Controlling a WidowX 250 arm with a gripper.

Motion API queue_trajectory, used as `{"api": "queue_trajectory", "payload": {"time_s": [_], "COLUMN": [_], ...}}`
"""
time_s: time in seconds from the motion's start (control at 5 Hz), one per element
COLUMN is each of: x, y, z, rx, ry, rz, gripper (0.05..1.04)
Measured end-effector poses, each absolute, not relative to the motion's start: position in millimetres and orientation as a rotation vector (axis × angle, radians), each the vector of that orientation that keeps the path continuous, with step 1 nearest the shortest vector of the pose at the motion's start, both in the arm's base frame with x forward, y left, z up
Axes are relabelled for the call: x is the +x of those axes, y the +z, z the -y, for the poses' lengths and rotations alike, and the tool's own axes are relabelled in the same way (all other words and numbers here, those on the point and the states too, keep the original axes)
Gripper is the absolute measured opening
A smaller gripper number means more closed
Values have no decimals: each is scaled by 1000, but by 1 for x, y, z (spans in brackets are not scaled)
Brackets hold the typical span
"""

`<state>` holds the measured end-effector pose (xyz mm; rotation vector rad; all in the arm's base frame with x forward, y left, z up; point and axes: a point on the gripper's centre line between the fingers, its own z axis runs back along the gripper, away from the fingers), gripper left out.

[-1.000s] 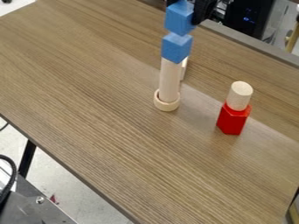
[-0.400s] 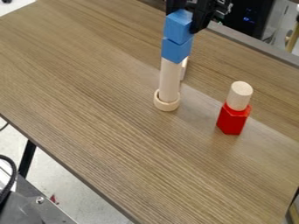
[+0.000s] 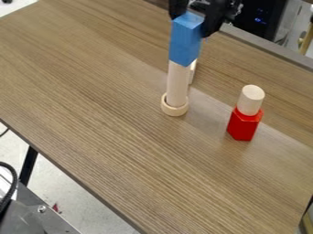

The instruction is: Pick the right blue square and put it above the left side blue block

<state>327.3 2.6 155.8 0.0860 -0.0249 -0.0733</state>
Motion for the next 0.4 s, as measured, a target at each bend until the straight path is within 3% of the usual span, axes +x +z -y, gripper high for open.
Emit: {"api": "queue_trajectory", "payload": {"time_s": [0.4], "x": [321], "y": [168], "z": [-3], "rx": [85], "ry": [-82], "rz": [43], "gripper": [1001]}}
